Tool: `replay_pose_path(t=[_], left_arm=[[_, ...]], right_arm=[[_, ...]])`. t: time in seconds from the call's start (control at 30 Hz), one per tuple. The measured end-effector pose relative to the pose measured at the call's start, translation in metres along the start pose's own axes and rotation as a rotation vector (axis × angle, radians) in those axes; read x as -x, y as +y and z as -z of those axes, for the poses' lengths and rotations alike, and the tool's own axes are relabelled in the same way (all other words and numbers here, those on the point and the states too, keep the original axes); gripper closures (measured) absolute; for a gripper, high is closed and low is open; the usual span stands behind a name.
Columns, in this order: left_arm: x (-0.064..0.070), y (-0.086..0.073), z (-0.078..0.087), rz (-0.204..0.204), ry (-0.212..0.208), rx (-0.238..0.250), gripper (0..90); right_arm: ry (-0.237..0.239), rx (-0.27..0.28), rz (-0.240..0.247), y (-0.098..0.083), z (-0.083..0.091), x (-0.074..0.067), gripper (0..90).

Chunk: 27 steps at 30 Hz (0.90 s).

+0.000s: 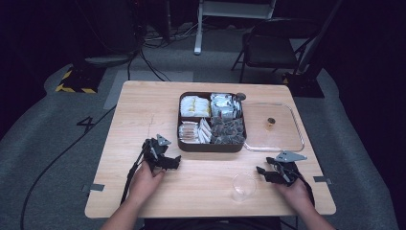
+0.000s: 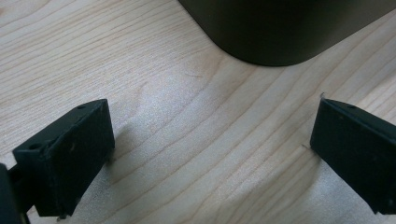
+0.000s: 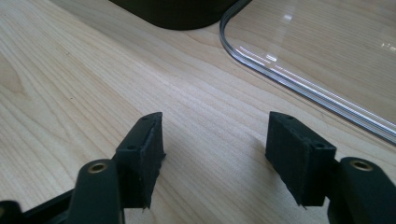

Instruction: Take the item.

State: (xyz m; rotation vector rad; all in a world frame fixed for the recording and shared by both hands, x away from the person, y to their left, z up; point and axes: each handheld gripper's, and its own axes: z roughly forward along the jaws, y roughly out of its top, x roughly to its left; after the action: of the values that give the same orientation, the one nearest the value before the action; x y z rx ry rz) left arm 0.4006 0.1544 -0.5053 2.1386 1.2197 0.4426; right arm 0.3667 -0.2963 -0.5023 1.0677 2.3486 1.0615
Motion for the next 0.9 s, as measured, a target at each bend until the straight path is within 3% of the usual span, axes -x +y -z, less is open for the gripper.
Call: replay_pose_path(t=[0.1, 0.23, 0.43, 0.6, 0.83, 0.87, 0.9], left_arm=[[0.0, 0.0, 0.0, 0.0, 0.0, 0.001, 0.1], [0.0, 0.001, 0.0, 0.0, -0.002, -0.001, 0.0], [0.0, 0.001, -0.001, 0.0, -0.003, -0.002, 0.0], [0.0, 0.001, -0.001, 0.001, -0.002, -0.002, 0.1], [0.001, 0.0, 0.0, 0.007, 0.004, -0.004, 0.1], [0.001, 0.0, 0.0, 0.007, 0.004, -0.003, 0.1], [0.001, 0.0, 0.0, 0.007, 0.005, -0.003, 0.1]], right_arm=[[0.002, -0.025, -0.003, 0.004, 0.002, -0.002, 40.0], [0.012, -0.026, 0.019, 0.011, 0.008, -0.005, 43.1], [0.021, -0.009, 0.008, 0.025, 0.019, -0.007, 45.5], [0.046, 0.006, -0.003, 0.045, 0.024, -0.01, 46.6], [0.067, 0.037, 0.043, 0.089, 0.029, -0.012, 49.8], [0.077, 0.045, 0.057, 0.103, 0.028, -0.011, 50.8], [0.077, 0.045, 0.057, 0.103, 0.028, -0.011, 50.8]])
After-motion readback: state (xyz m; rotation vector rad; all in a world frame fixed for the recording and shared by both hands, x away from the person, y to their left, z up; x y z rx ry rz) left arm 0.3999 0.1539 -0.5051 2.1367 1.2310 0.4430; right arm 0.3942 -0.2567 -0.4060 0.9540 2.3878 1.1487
